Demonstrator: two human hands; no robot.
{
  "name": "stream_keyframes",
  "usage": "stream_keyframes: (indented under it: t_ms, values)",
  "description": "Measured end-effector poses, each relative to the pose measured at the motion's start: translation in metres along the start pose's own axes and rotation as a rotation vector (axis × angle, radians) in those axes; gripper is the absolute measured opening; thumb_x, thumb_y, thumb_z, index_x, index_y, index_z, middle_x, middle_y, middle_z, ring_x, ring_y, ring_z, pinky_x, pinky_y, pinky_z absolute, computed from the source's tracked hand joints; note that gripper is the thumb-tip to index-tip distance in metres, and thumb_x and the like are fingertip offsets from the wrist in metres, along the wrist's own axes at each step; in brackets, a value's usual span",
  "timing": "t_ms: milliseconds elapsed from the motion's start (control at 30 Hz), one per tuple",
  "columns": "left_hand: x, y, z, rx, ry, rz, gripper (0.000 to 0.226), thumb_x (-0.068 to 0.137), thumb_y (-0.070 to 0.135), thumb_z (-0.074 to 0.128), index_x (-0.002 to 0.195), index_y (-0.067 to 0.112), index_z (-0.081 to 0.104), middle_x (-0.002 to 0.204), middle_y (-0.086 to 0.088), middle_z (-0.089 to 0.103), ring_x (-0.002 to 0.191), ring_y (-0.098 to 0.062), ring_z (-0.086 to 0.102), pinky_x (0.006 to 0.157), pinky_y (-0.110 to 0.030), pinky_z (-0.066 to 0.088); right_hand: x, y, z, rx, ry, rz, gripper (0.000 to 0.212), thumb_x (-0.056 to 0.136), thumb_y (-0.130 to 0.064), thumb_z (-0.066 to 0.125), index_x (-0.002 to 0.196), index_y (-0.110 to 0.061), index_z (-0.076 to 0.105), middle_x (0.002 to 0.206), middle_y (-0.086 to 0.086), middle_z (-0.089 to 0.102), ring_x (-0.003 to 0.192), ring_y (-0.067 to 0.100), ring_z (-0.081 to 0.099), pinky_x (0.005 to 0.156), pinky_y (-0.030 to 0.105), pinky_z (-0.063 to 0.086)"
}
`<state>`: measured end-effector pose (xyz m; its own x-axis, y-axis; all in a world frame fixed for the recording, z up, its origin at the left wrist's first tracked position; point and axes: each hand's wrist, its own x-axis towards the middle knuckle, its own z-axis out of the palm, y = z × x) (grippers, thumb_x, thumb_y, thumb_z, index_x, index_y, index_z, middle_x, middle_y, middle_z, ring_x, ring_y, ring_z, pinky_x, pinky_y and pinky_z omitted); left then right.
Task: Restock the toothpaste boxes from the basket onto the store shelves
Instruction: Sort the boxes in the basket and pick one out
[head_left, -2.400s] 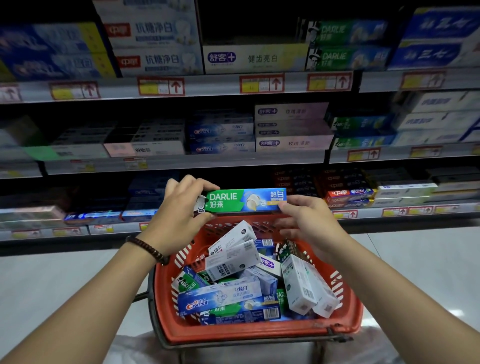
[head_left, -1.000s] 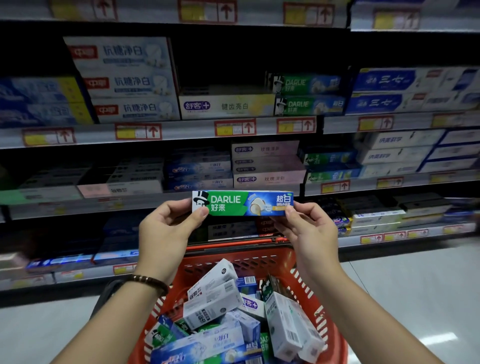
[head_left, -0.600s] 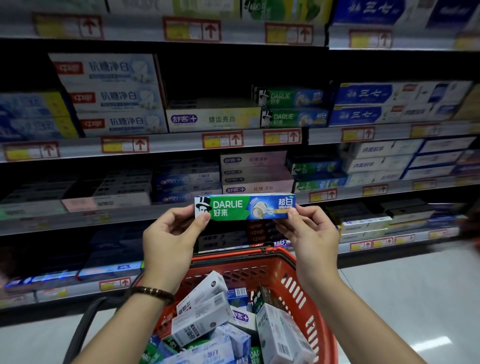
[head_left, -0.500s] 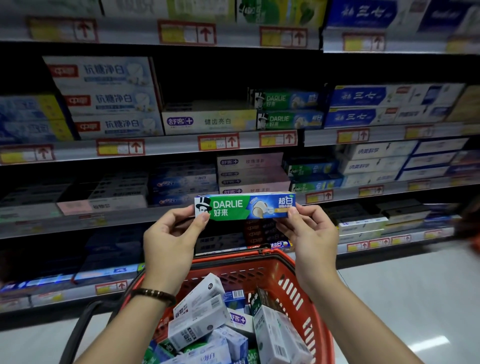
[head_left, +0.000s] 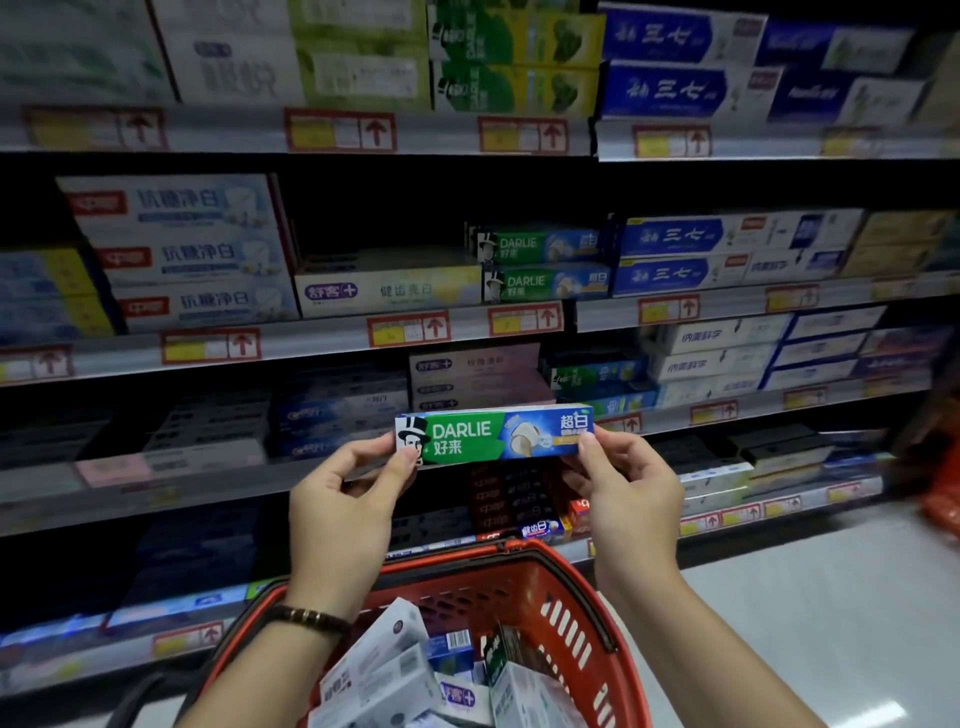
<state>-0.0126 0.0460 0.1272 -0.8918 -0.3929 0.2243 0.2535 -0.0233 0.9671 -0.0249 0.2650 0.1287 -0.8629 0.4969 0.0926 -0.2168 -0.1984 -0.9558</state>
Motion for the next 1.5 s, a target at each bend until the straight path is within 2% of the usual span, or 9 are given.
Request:
stream_keyframes:
  t_ms: [133,267,400,567,767,900,1200,1367,1500]
  values:
    - [0.008,0.013,0.012,0.089,-0.002,0.076,0.012,0.089,0.014,0.080,0.099,0.020,0.080,0.091,0.010,0.080,0.089,-0.006,0.075,0.083,-0.020,0.060,0.013,-0.008,-0.004,-0.018,-0.005,-0.037,0.012,0.100,-0.012,0.073,0.102,-0.023,0.076,0.092,-0.003,0.081,0.093,0.016,0.078,0.085,0.035,0.063]
    - [0.019,0.024,0.022,0.154,-0.021,0.107,0.009,0.090,0.019,0.080,0.095,0.026,0.080,0.087,0.016,0.079,0.085,0.001,0.073,0.078,-0.016,0.059,0.028,-0.018,-0.007,-0.040,-0.006,-0.058,0.021,0.100,-0.011,0.073,0.107,-0.030,0.075,0.093,-0.005,0.081,0.093,0.013,0.078,0.090,0.039,0.063]
    - [0.033,0.032,0.035,0.179,-0.022,0.128,0.012,0.088,0.023,0.081,0.100,0.026,0.081,0.088,0.017,0.079,0.086,0.002,0.073,0.078,-0.017,0.058,0.048,-0.028,-0.005,-0.102,-0.009,-0.115,0.022,0.100,-0.014,0.074,0.105,-0.035,0.074,0.092,-0.009,0.081,0.091,0.012,0.078,0.088,0.041,0.064]
    - [0.058,0.040,0.056,0.212,-0.004,0.178,0.015,0.089,0.028,0.082,0.104,0.028,0.081,0.091,0.018,0.078,0.088,0.004,0.072,0.079,-0.019,0.058,0.080,-0.039,0.003,-0.107,-0.008,-0.146,0.020,0.098,-0.011,0.075,0.103,-0.029,0.077,0.091,-0.006,0.081,0.090,0.014,0.079,0.088,0.042,0.065]
    - [0.086,0.047,0.083,0.197,0.009,0.231,0.022,0.088,0.023,0.083,0.109,0.028,0.079,0.097,0.017,0.078,0.091,0.006,0.071,0.083,-0.018,0.059,0.121,-0.053,0.016,-0.129,0.010,-0.190,0.022,0.097,-0.010,0.077,0.099,-0.032,0.074,0.092,-0.001,0.080,0.090,0.019,0.078,0.087,0.041,0.065]
    - [0.103,0.047,0.098,0.188,0.014,0.225,0.022,0.089,0.024,0.082,0.110,0.030,0.079,0.097,0.019,0.077,0.091,0.007,0.071,0.089,-0.025,0.060,0.143,-0.058,0.023,-0.154,0.004,-0.211,0.020,0.097,-0.011,0.077,0.101,-0.030,0.075,0.092,-0.004,0.080,0.089,0.015,0.078,0.085,0.037,0.065]
    - [0.144,0.044,0.129,0.365,-0.026,0.326,0.047,0.082,0.025,0.087,0.126,0.034,0.072,0.115,0.015,0.068,0.104,-0.005,0.066,0.098,-0.035,0.057,0.192,-0.057,0.039,-0.206,0.071,-0.219,0.019,0.095,-0.014,0.080,0.095,-0.032,0.074,0.088,-0.005,0.079,0.087,0.017,0.078,0.082,0.039,0.065]
    - [0.156,0.050,0.143,0.398,-0.064,0.344,0.052,0.084,0.022,0.085,0.130,0.036,0.068,0.114,0.016,0.066,0.100,0.000,0.062,0.094,-0.030,0.056,0.218,-0.063,0.047,-0.215,0.132,-0.223,0.016,0.094,-0.017,0.081,0.095,-0.033,0.075,0.087,-0.007,0.078,0.088,0.017,0.076,0.085,0.045,0.065]
    - [0.163,0.052,0.152,0.399,-0.097,0.327,0.063,0.084,0.021,0.084,0.140,0.038,0.061,0.119,0.018,0.061,0.094,-0.005,0.062,0.084,-0.027,0.055,0.228,-0.072,0.056,-0.260,0.141,-0.248,0.017,0.093,-0.021,0.082,0.090,-0.036,0.074,0.084,-0.011,0.077,0.087,0.016,0.075,0.085,0.049,0.064]
